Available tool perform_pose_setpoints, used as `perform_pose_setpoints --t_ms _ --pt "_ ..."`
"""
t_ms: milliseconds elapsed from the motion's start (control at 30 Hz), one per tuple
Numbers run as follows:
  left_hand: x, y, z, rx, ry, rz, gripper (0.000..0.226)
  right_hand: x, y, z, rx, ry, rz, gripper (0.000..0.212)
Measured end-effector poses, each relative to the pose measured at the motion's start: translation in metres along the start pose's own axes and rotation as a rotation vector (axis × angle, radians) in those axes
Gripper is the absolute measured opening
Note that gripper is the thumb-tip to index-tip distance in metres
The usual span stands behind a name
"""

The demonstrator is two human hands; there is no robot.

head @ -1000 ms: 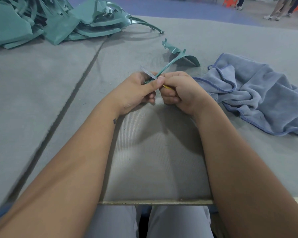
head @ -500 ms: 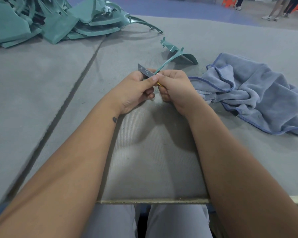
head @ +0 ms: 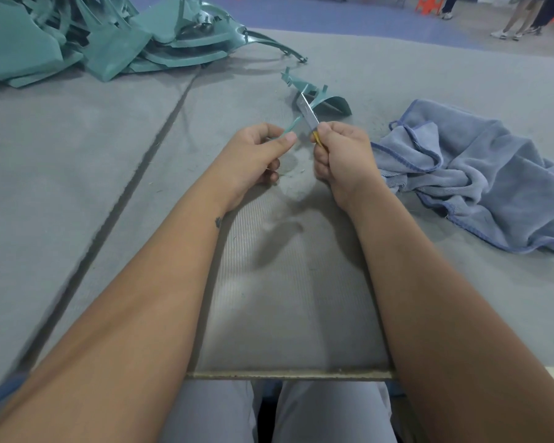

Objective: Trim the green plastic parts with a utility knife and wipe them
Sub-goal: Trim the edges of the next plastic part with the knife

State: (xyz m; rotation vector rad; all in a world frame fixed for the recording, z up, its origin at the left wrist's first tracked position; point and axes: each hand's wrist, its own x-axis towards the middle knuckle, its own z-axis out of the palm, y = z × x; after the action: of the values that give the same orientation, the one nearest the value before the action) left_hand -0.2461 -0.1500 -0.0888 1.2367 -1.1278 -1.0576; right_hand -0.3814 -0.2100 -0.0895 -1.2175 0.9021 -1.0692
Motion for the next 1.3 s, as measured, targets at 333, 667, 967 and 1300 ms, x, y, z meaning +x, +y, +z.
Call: perform_pose_setpoints --t_ms 333,667,967,1300 --pt "-0.006 0.003 -0.006 0.554 -0.002 0.138 0.012 -0.007 0.001 0.004 -0.247 -0.155 -0.068 0.032" --pt "0.002 0.007 -0.002 0.108 0.033 -0.063 0.029 -0.012 -0.002 0.004 -0.274 -0.280 -0.055 0.035" --pt "-0.002 0.005 -0.003 -0.040 -0.152 -0.091 0.031 -0.011 -0.002 0.003 -0.203 -0.288 -0.027 0.037" --pt "-0.005 0.004 0.000 0.032 -0.049 -0.039 0.021 -0.010 -0.002 0.004 -0.209 -0.238 -0.065 0.036"
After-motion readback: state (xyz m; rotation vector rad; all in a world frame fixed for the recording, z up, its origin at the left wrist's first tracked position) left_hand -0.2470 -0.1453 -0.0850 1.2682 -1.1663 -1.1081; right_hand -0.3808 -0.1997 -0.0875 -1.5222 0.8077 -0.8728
